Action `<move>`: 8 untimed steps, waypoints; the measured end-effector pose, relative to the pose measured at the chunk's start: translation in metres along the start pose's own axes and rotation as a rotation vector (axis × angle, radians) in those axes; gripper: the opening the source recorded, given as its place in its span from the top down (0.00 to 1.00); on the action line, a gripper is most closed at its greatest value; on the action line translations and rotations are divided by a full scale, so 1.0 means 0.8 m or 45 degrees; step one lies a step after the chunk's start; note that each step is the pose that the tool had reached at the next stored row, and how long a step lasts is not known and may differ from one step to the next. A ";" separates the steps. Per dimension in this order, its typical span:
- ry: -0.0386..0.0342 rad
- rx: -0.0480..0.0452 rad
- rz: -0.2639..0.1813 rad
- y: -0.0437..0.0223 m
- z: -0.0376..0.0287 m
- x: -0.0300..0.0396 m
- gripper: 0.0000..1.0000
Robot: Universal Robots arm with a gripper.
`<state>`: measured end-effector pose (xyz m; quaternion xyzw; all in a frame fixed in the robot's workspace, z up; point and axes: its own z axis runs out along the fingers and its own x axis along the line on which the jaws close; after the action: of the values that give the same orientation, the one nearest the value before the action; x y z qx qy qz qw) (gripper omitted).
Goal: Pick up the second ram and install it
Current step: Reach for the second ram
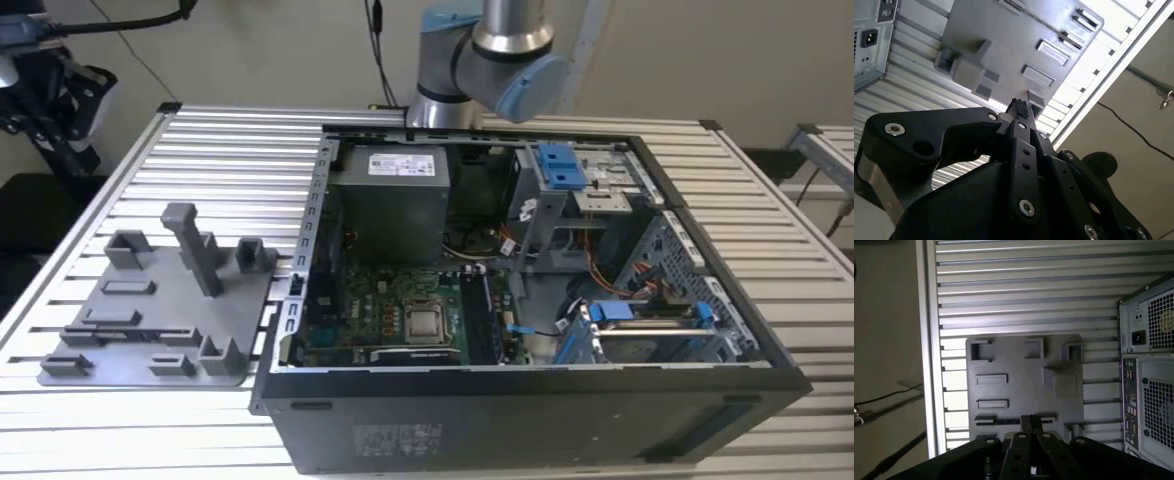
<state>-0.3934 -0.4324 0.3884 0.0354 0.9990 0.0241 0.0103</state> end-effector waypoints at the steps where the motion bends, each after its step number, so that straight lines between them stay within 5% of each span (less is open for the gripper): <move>1: 0.0000 0.000 0.000 -0.0036 0.0000 -0.0003 0.89; 8: 0.0000 0.000 0.000 -0.0256 0.0002 -0.0017 0.89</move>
<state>-0.3935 -0.4529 0.3873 0.0354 0.9990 0.0241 0.0103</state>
